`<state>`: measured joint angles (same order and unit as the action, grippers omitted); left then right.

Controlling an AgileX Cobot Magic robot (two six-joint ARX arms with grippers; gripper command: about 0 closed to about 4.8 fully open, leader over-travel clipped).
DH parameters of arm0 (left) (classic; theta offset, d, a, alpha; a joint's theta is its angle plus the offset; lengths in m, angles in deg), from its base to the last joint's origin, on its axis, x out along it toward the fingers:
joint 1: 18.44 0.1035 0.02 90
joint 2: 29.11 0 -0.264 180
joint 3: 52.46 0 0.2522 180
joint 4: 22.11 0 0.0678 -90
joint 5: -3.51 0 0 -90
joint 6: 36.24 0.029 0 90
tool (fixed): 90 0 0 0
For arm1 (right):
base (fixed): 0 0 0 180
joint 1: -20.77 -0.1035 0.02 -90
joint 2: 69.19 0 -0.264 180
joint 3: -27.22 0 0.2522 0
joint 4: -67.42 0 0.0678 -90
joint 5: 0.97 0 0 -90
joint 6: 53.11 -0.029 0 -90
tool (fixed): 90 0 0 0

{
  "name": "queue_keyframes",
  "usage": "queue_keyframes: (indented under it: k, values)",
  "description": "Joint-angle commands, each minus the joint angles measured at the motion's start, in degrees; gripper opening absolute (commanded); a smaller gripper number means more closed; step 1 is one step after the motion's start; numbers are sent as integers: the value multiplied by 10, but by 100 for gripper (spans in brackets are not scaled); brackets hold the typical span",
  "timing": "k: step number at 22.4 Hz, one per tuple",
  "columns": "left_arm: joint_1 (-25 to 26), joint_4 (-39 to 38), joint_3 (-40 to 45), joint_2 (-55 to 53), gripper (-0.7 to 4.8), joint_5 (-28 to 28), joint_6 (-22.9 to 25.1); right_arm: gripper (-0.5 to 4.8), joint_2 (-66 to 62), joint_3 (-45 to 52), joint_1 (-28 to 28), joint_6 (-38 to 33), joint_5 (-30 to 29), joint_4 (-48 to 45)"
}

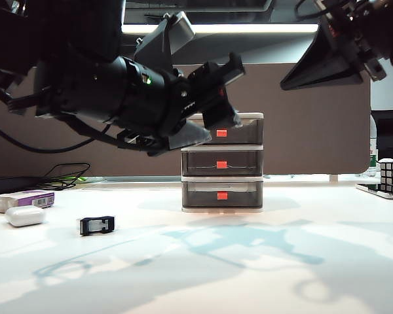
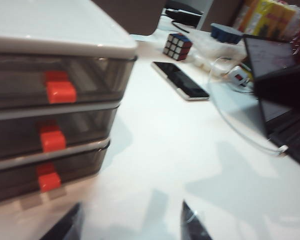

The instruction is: Open the second layer of the drawer on the table, pick up the transparent tape on the table and put it in, and finally close the drawer.

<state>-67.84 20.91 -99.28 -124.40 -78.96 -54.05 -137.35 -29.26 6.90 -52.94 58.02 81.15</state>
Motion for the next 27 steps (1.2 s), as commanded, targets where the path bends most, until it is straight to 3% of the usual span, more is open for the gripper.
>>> queue_keyframes:
  k: [1, 2, 8, 11, 16, 27]
  values:
    - [0, 29, -4, 2, 236, 7, -8, -5, -11, -4, -1, 44, -23, -19]
    - [-2, 28, -8, -7, 218, 42, -4, -5, -16, -4, -1, 44, -22, -19]
    - [-19, 23, -67, -103, 215, 128, 18, -5, -37, -4, -1, 44, -17, -52]
    - [-39, 25, -120, -170, 214, 220, 56, -5, -53, -4, -1, 44, -22, -79]
    - [-41, 25, -162, -206, 214, 290, 56, -5, -98, -4, -1, 43, -40, -94]
    - [-34, 29, -192, -216, 214, 313, 54, -5, -149, -32, -1, 39, -53, -152]
